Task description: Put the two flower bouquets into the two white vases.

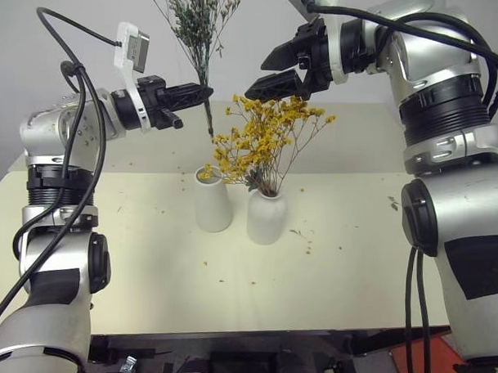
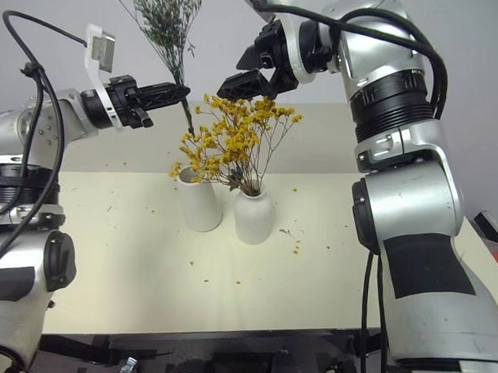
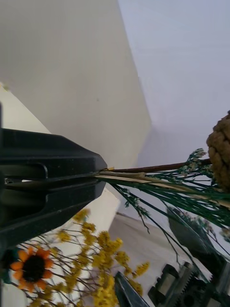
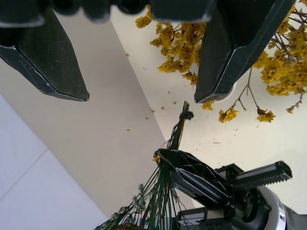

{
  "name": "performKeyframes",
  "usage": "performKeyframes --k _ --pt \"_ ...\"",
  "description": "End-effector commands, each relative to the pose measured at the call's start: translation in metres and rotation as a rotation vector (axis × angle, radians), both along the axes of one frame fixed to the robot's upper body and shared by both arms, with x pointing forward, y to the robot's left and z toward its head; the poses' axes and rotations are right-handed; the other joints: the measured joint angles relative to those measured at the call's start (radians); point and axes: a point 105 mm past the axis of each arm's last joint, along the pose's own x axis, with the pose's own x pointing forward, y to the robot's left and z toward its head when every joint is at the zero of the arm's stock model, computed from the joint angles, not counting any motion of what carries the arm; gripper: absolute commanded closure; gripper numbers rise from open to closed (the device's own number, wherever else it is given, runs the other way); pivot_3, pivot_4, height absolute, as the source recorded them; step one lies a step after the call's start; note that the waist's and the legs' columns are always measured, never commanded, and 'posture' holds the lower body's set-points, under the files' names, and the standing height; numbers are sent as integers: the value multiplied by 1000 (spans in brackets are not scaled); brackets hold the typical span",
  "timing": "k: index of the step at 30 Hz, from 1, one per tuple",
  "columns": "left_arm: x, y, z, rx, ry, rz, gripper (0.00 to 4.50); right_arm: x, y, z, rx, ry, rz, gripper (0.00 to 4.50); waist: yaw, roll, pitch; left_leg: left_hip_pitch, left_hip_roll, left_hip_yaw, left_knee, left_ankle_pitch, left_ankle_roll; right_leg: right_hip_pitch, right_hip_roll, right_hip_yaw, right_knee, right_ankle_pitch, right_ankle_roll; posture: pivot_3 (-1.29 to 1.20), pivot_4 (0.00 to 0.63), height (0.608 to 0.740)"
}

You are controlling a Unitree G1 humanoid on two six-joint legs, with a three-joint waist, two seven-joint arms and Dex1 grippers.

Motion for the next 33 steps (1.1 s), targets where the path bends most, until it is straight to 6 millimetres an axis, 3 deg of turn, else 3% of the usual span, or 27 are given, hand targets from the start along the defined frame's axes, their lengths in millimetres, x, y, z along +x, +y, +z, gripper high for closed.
performKeyframes --k 1,8,12,21,33 --pt "-7 3 24 33 -88 18 4478 -20 15 26 48 -37 84 329 0 0 0 0 0 0 0 0 0 0 0 0 0 0 0 0 150 740" --pt "-13 -3 10 57 -44 -26 4478 -15 26 4 5 13 82 329 2 0 0 0 0 0 0 0 0 0 0 0 0 0 0 0 150 740" --pt "-15 -11 -4 64 2 -51 4478 -18 27 -12 -68 37 109 329 2 0 0 0 0 0 0 0 0 1 0 0 0 0 0 0 150 740" --pt "-18 -15 -16 96 49 -57 4478 -20 24 -36 -176 79 112 329 1 0 0 0 0 0 0 0 0 0 0 0 0 0 0 0 150 740" --pt "-22 -13 -31 166 66 -40 4478 -21 24 -45 -205 93 115 329 2 0 0 0 0 -1 1 0 0 0 0 0 1 0 0 0 150 740"
